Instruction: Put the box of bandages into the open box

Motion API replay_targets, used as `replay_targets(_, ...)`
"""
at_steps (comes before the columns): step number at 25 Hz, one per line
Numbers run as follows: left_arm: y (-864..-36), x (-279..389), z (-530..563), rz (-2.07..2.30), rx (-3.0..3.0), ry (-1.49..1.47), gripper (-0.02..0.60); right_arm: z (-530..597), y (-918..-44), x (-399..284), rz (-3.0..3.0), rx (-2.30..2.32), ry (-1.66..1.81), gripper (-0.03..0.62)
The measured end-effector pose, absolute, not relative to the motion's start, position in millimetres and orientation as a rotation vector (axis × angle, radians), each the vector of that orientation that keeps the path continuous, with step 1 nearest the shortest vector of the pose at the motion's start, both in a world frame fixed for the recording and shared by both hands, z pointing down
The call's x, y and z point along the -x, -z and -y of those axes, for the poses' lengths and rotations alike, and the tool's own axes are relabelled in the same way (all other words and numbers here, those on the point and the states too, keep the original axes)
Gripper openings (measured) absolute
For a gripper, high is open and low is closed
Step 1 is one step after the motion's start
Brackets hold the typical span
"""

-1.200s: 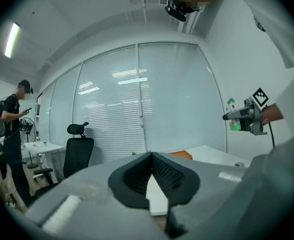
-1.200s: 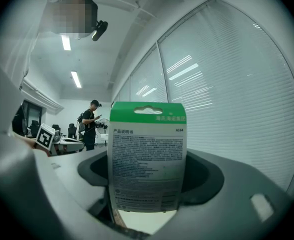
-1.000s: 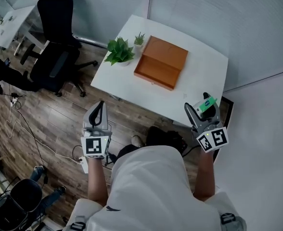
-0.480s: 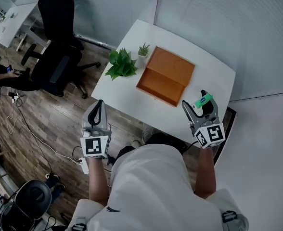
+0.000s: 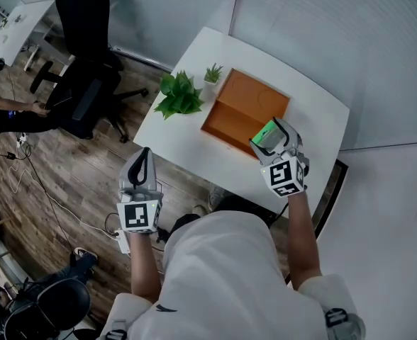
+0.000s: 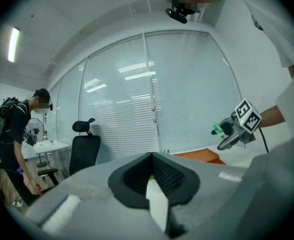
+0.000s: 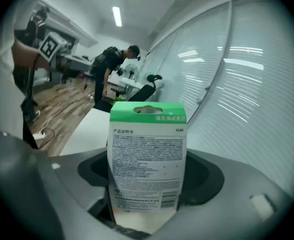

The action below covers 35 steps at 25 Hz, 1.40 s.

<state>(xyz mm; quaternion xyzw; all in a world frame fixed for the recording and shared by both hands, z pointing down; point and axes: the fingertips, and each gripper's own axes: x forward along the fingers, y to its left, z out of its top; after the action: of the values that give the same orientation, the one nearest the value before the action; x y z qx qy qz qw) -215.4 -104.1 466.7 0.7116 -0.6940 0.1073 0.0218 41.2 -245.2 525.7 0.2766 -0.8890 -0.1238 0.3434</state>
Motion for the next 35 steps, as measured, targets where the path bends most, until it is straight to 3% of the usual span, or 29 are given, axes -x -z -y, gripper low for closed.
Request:
replay_targets(10,-463,222,94,2.202,-2.163,-0.339,0.006,239,-639,-34,1.851,-0.283,0.366,0.376)
replay_targets(28,-460,227,88,2.224,-2.149,-0.331,0.006,244,-620,-29,1.897,-0.323,0.332,0.396)
replay_targets(35,-460,227,85,2.227,-2.148,-0.321,0.006,244,-572,-20,2.225,-0.543,0.161,0.385)
